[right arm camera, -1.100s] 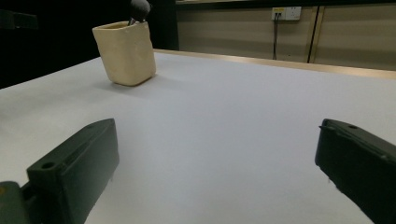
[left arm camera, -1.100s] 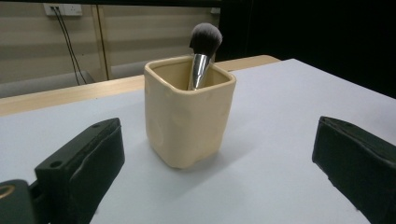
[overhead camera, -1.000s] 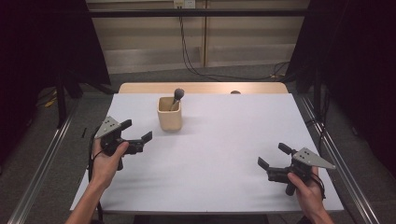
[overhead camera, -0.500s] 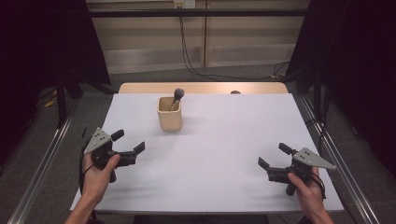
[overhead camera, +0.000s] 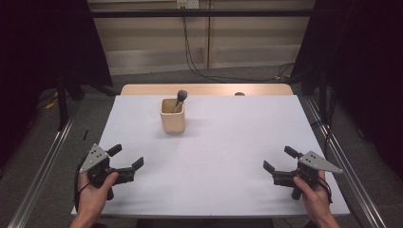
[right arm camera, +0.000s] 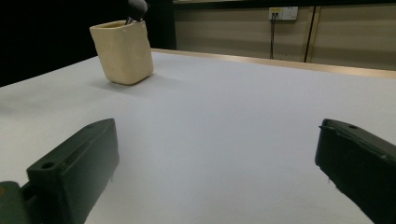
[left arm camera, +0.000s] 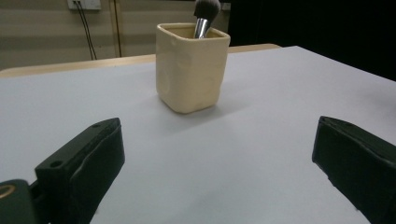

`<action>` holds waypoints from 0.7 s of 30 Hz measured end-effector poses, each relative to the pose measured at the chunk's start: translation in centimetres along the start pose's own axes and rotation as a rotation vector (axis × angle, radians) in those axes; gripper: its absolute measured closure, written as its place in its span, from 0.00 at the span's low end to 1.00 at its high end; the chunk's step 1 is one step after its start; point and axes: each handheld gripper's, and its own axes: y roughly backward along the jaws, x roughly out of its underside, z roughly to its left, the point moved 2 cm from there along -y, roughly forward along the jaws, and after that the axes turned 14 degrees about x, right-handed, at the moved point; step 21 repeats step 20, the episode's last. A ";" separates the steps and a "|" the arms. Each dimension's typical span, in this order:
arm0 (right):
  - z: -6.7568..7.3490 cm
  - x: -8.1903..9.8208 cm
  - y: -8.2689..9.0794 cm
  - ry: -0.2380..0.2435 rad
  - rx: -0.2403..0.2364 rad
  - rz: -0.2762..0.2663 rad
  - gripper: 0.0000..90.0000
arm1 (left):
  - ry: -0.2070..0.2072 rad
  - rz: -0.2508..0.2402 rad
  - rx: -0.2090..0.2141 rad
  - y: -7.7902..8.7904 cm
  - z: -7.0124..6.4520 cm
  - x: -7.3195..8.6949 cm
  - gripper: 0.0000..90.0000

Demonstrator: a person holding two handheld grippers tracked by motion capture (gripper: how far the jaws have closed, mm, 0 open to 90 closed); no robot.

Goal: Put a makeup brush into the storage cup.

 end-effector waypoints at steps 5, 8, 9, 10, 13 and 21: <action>-0.1 0.0 -0.1 -0.002 0.001 0.009 0.00 | -0.022 0.033 -0.031 0.6 -0.4 1.0 0.03; 0.0 0.0 -0.1 -0.001 -0.001 0.005 0.00 | -0.025 0.029 -0.027 0.9 -0.6 1.2 0.03; 0.0 0.0 -0.1 0.002 -0.002 0.002 0.00 | -0.012 0.016 -0.019 1.0 -0.6 1.3 0.03; 0.0 0.0 -0.1 0.001 -0.001 0.002 0.00 | -0.012 0.015 -0.017 1.1 -0.6 1.2 0.03; -0.1 0.0 0.0 0.000 -0.001 0.003 0.00 | -0.022 0.013 -0.021 1.2 -0.6 1.4 0.03; -0.3 0.0 0.0 0.000 0.003 -0.002 0.00 | -0.026 0.019 -0.031 1.3 -0.6 1.4 0.03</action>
